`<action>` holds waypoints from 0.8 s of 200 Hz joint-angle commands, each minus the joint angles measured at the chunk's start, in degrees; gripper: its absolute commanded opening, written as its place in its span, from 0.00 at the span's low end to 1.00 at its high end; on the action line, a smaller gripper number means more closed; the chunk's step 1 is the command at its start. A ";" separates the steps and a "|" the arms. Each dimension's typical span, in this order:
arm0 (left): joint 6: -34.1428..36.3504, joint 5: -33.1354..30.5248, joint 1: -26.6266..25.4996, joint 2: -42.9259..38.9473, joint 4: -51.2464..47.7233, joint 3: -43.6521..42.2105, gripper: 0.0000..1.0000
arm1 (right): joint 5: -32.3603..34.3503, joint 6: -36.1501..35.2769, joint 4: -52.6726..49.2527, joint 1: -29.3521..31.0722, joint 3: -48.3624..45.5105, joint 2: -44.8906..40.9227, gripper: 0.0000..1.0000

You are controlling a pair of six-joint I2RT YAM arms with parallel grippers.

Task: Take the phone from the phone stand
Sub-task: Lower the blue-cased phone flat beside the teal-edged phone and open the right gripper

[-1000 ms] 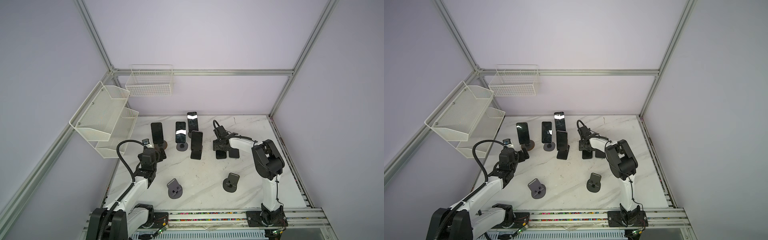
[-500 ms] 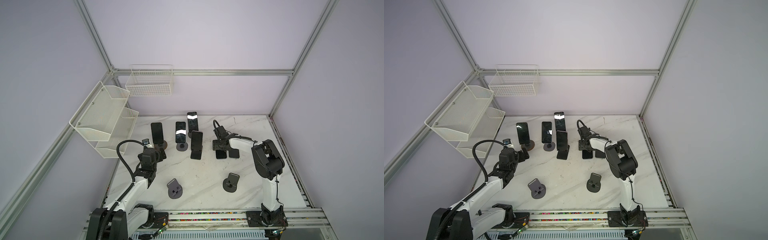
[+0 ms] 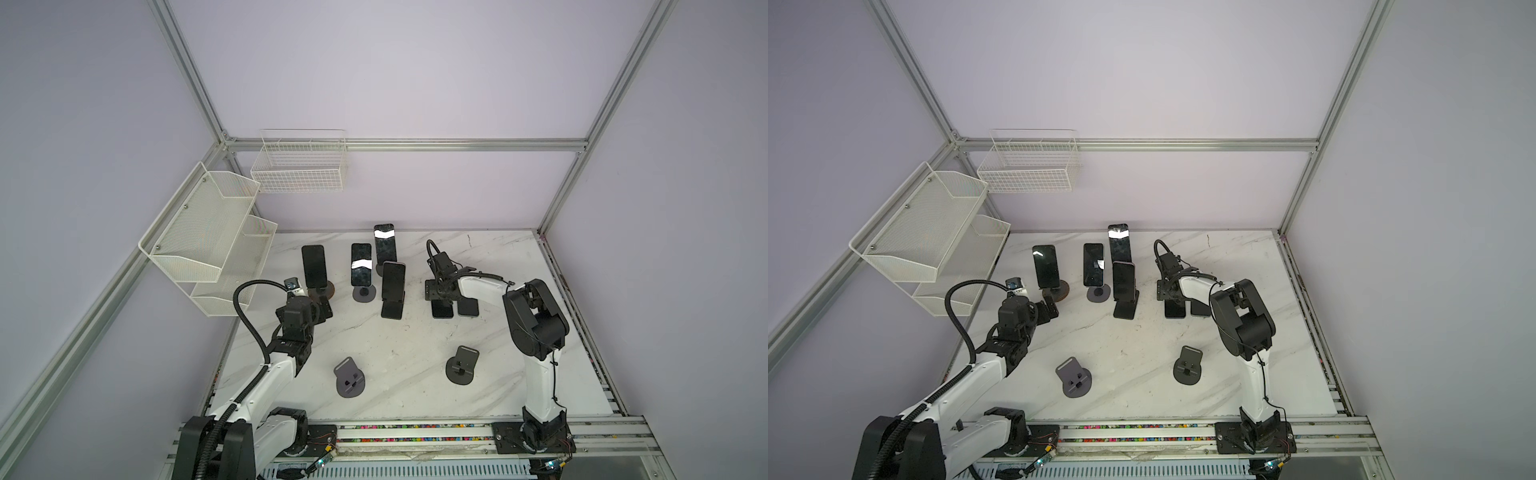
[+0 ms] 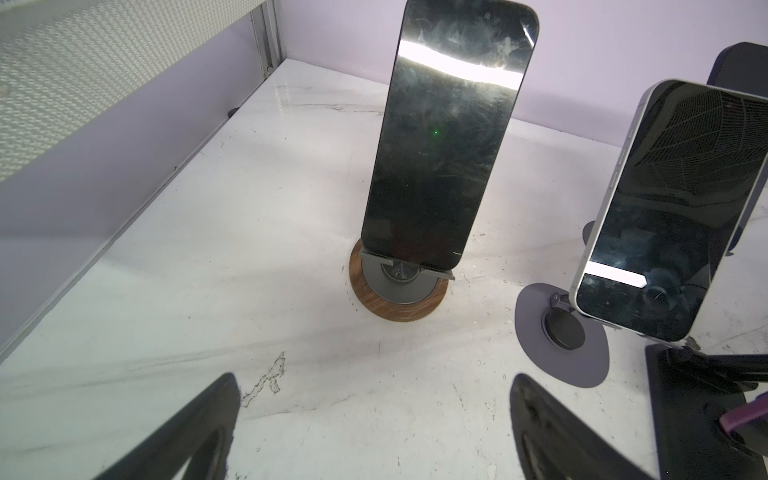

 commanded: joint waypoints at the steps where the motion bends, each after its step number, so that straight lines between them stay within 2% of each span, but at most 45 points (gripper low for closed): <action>1: -0.88 -0.79 -0.38 -0.85 1.16 -0.07 1.00 | -0.53 -0.13 -6.05 -0.26 -3.04 3.31 0.81; 74: -0.88 -0.86 -0.38 -0.85 1.10 -0.06 1.00 | 2.85 0.98 -6.36 -0.53 -3.00 2.42 0.80; 160: -0.96 -0.87 -0.39 -0.86 1.05 0.05 0.99 | 2.12 1.28 -5.71 -2.16 -3.52 0.62 0.80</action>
